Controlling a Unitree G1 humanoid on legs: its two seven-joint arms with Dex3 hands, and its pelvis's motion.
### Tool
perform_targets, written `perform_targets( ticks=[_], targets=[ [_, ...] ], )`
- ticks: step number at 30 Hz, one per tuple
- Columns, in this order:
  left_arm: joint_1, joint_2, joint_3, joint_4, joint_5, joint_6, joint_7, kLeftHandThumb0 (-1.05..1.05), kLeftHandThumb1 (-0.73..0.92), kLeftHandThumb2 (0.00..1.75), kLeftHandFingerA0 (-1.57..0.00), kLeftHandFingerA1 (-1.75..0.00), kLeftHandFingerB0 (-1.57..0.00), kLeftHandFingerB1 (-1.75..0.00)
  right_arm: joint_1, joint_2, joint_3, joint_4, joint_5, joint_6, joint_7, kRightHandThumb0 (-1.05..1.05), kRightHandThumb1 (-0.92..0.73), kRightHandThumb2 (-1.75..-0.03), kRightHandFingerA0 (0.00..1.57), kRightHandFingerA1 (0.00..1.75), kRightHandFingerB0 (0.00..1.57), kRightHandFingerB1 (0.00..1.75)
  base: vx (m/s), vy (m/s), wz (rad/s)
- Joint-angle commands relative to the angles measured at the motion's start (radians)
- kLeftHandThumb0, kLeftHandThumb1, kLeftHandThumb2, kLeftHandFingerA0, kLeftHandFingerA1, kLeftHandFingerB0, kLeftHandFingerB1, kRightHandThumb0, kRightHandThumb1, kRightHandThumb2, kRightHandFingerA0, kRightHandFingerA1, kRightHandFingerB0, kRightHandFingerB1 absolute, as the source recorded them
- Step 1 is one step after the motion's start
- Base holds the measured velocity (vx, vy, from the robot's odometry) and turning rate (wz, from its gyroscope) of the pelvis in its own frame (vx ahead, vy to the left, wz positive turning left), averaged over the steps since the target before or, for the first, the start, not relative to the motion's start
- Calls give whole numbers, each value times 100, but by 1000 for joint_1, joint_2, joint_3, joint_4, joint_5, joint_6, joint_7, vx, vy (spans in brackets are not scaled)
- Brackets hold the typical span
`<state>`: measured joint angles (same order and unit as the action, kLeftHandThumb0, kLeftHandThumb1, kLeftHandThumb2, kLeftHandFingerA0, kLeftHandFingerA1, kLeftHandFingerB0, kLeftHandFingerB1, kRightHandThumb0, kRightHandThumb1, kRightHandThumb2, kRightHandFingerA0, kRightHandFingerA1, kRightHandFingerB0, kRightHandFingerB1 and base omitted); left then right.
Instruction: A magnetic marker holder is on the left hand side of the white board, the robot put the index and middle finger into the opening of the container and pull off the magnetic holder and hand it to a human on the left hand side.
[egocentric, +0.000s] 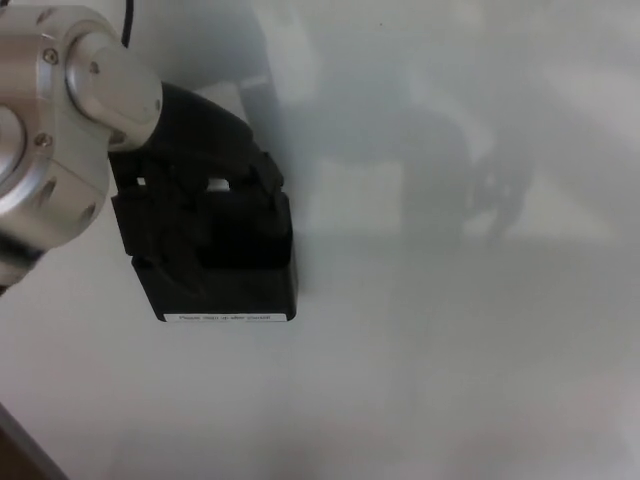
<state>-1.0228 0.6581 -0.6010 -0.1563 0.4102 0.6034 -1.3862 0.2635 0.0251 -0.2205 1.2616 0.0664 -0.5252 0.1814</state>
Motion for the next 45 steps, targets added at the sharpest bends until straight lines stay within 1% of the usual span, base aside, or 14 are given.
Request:
perform_targets(
  ticks=[1, 3, 13, 17, 18, 23, 24, 29, 30, 31, 32, 34, 39, 45],
  targets=[
    [66, -3, -15, -18, 8, 89, 7, -47, 61, 58, 0, -24, 0, -20, -112, 58, 29, -37, 1, -133, 81, -52, -71, -62, 80, 53, 36, 32, 0, 0, 0],
    [105, 0, -6, -36, 11, 91, 36, -56, 40, 77, 0, -21, 0, -18, -115, 59, 25, -36, 7, -129, 87, -53, -70, -62, 79, 53, 35, 32, 0, 0, 0],
    [192, 33, 5, -86, 32, 105, 75, -64, 45, 80, 0, -18, 0, -13, -119, 50, 35, -32, -3, -132, 82, -56, -69, -62, 79, 52, 35, 32, 0, 0, 0],
    [200, 42, 16, -92, 24, 100, 87, -59, 46, 85, 0, -36, 0, -22, -119, 51, 32, -32, 4, -132, 92, -56, -68, -62, 79, 53, 34, 32, 0, 0, 0],
    [198, 44, 13, -92, 27, 100, 86, -55, 62, 65, -4, -33, -2, -13, -118, 52, 30, -32, 8, -132, 96, -55, -71, -61, 81, 54, 36, 32, 0, 0, 0],
    [191, 48, 12, -93, 27, 103, 86, -58, 44, 83, 0, -35, 0, -21, -116, 48, 43, -33, -9, -137, 73, -55, -72, -62, 80, 53, 36, 32, 0, 0, 0],
    [189, 50, 12, -94, 28, 104, 85, -51, 61, 64, -4, -34, -1, -13, -117, 48, 44, -33, -9, -135, 73, -55, -70, -62, 78, 52, 34, 31, 0, 0, 0],
    [184, 54, 16, -96, 28, 108, 90, -52, 64, 61, -7, -36, 0, -19, -118, 47, 48, -33, -12, -136, 71, -54, -70, -62, 79, 53, 35, 32, 0, 0, 0],
    [176, 58, 10, -98, 37, 105, 89, -50, 64, 59, -25, -43, 0, -20, -118, 48, 48, -33, -12, -136, 68, -53, -70, -62, 80, 52, 35, 32, 0, 0, 0],
    [174, 59, 9, -99, 39, 104, 88, -50, 64, 59, -25, -43, 0, -20, -118, 48, 48, -33, -11, -137, 67, -53, -70, -62, 80, 52, 35, 32, 0, 0, 0],
    [168, 62, 8, -99, 41, 91, 90, -54, 51, 83, -33, -57, 0, -18, -117, 45, 56, -30, -22, -143, 54, -55, -70, -62, 80, 51, 35, 32, 0, 0, 0],
    [165, 64, 10, -99, 39, 84, 90, -49, 64, 59, -41, -48, 0, -18, -118, 44, 60, -25, -25, -150, 49, -55, -70, -62, 79, 52, 35, 32, 0, 0, 0],
    [150, 67, 29, -87, 13, 83, 80, -53, 47, 76, -29, -53, 0, -10, -127, 45, 64, -17, -16, -156, 57, -56, -72, -62, 78, 52, 36, 32, 0, 0, 0],
    [180, 66, 32, -102, 9, 111, 86, -57, 51, 76, -45, -59, 0, 0, -102, 44, 57, -5, -9, -168, 80, -56, -72, -61, 79, 52, 36, 33, 0, 0, 0]
  ],
)
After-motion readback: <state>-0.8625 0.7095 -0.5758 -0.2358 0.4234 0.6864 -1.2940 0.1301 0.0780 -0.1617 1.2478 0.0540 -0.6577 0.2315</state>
